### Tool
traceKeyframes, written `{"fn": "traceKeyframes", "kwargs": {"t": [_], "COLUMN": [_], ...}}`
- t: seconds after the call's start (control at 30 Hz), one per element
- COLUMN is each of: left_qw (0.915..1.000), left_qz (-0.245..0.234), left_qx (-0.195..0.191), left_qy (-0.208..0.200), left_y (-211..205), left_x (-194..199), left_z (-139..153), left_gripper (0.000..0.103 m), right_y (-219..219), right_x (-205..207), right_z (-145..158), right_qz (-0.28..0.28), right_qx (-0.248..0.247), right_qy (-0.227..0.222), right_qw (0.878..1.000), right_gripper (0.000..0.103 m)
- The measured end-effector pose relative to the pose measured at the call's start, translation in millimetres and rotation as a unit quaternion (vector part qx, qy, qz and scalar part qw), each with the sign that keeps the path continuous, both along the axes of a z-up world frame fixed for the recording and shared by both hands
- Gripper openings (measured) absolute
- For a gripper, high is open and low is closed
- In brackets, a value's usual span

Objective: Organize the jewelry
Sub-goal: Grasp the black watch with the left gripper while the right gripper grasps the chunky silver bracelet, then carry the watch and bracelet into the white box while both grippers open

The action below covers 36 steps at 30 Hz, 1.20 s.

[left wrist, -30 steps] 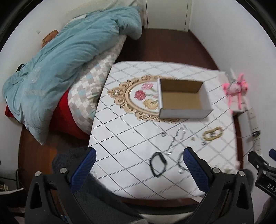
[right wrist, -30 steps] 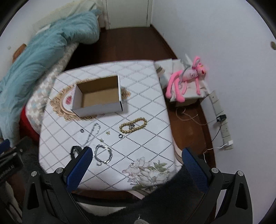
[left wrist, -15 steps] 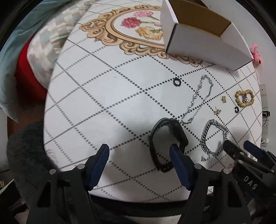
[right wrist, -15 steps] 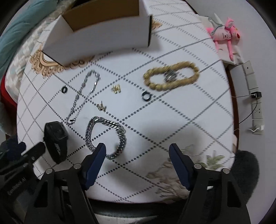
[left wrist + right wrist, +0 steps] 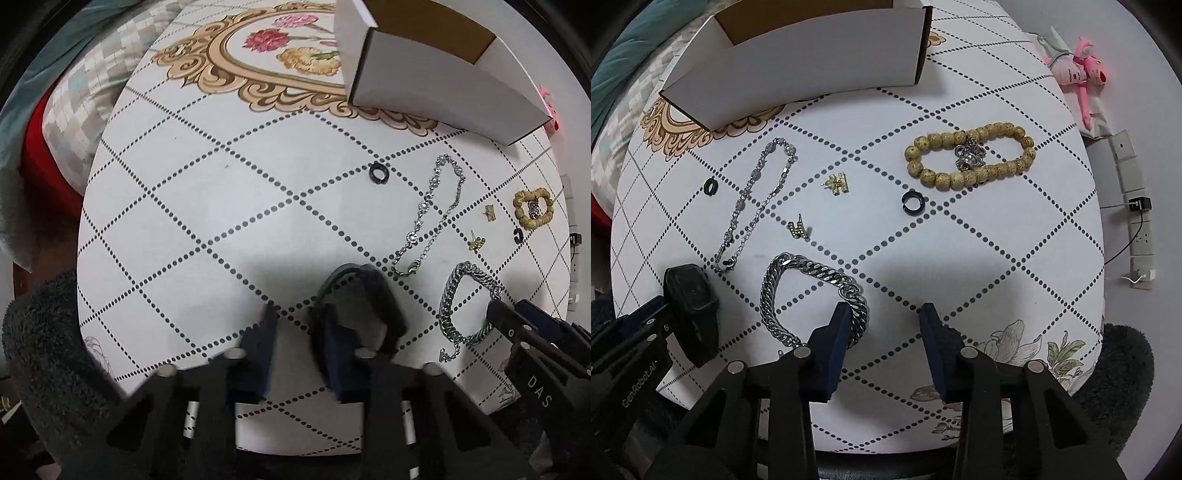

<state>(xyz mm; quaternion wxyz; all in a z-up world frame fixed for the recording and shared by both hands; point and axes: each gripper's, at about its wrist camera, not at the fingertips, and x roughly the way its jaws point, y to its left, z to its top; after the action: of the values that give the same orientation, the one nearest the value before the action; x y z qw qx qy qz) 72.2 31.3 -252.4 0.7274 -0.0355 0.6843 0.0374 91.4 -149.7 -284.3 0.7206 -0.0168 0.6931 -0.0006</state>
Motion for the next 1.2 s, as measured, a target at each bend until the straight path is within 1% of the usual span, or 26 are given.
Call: {"fn": "traceKeyframes", "kwargs": {"t": [0.07, 0.1, 0.17, 0.23, 0.27, 0.3, 0.33, 0.43, 0.5, 0.53, 0.67, 0.8, 0.9, 0.97, 1.13, 1.17, 1.2], "left_qw": [1.0000, 0.9999, 0.9998, 0.9997, 0.9997, 0.9997, 0.9997, 0.9995, 0.9994, 0.9994, 0.9989, 0.9979, 0.9959, 0.9941, 0.9892, 0.9885, 0.9876], "left_qz": [-0.006, -0.008, -0.014, -0.016, -0.017, -0.017, -0.017, -0.020, -0.022, -0.023, -0.027, -0.032, -0.036, -0.038, -0.044, -0.044, -0.046], "left_qx": [0.003, 0.002, 0.006, 0.008, 0.009, 0.009, 0.008, 0.010, 0.008, 0.008, 0.000, -0.012, -0.023, -0.032, -0.052, -0.054, -0.054], "left_qy": [-0.005, -0.005, -0.011, -0.014, -0.016, -0.016, -0.017, -0.022, -0.025, -0.026, -0.037, -0.056, -0.080, -0.097, -0.130, -0.134, -0.140], "left_y": [1, 4, 3, 3, -3, -3, -2, -14, -14, -13, -14, -17, -21, -23, -26, -26, -27], "left_x": [-2, 3, 1, -1, 2, 1, 0, 8, 6, 11, 12, 15, 21, 27, 77, 84, 94], "left_z": [-3, -2, -1, -2, 0, 0, 0, 3, 8, 11, 30, 57, 82, 98, 125, 128, 132], "left_gripper": [0.009, 0.005, 0.005, 0.005, 0.005, 0.004, 0.004, 0.004, 0.004, 0.004, 0.004, 0.004, 0.004, 0.004, 0.004, 0.004, 0.004], "right_y": [-1, -4, -4, -1, 2, 4, 5, 4, -3, -6, -17, -22, -29, -31, -35, -36, -34], "right_x": [4, 6, 2, -2, -3, -4, -3, -1, -1, -2, 0, 6, 14, 20, 48, 56, 64], "right_z": [1, 5, 13, 20, 20, 19, 19, 17, 20, 23, 42, 70, 92, 105, 155, 168, 174], "right_qz": [0.001, 0.001, 0.006, 0.013, 0.016, 0.017, 0.018, 0.009, -0.004, -0.007, -0.022, -0.024, -0.021, -0.017, -0.006, -0.004, -0.002], "right_qx": [0.001, 0.001, 0.002, 0.000, -0.001, -0.003, -0.006, 0.003, 0.023, 0.025, 0.064, 0.094, 0.113, 0.125, 0.148, 0.153, 0.156], "right_qy": [-0.001, -0.001, -0.006, -0.013, -0.016, -0.018, -0.020, -0.020, -0.017, -0.017, -0.028, -0.044, -0.058, -0.075, -0.119, -0.132, -0.139], "right_qw": [1.000, 1.000, 1.000, 1.000, 1.000, 1.000, 1.000, 1.000, 1.000, 1.000, 0.997, 0.994, 0.992, 0.989, 0.982, 0.979, 0.978], "right_gripper": [0.040, 0.039, 0.035, 0.025, 0.021, 0.012, 0.009, 0.009, 0.008, 0.008, 0.008, 0.008, 0.008, 0.008, 0.008, 0.008, 0.008]}}
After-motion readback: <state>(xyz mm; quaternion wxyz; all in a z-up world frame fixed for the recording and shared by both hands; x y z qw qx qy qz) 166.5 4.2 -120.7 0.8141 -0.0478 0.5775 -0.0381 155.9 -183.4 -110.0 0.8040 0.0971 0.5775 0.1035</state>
